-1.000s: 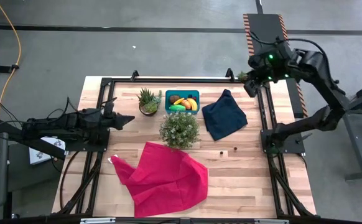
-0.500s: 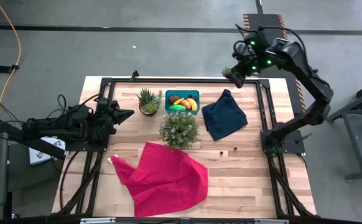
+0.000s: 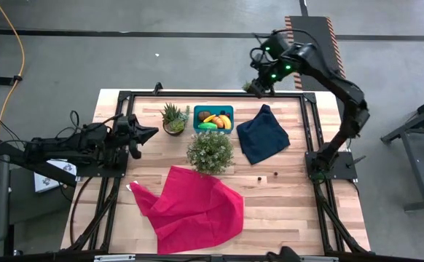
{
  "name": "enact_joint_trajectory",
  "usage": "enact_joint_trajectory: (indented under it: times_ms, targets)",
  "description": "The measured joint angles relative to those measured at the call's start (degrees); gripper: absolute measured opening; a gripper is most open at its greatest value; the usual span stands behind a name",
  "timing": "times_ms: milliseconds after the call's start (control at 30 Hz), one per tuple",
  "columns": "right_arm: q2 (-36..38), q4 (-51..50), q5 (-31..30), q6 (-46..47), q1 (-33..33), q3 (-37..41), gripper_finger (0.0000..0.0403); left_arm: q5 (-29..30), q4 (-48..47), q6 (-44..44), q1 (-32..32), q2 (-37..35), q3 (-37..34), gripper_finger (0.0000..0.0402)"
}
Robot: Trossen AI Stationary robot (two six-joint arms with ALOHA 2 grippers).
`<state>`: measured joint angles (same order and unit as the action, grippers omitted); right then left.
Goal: Pick and placing Produce into tupperware
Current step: Put the red strawberry into the blue bin
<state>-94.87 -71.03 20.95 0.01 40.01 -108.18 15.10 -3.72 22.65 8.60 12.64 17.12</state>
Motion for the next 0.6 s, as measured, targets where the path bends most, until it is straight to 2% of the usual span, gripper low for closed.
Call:
enact_joint_trajectory:
  times_ms: [133, 600]
  targets:
    - [-3.41, 2.94, 1.09, 0.03, -1.15, 0.0, 0.0138, 2.96, 0.23, 1.46, 0.0, -0.06, 0.0, 0.0001]
    - [-9.4, 10.53, 2.67, -0.02, -2.98, 0.0, 0.0138, 2.14, -0.77, 3.91, 0.0, -0.04, 0.0, 0.0001]
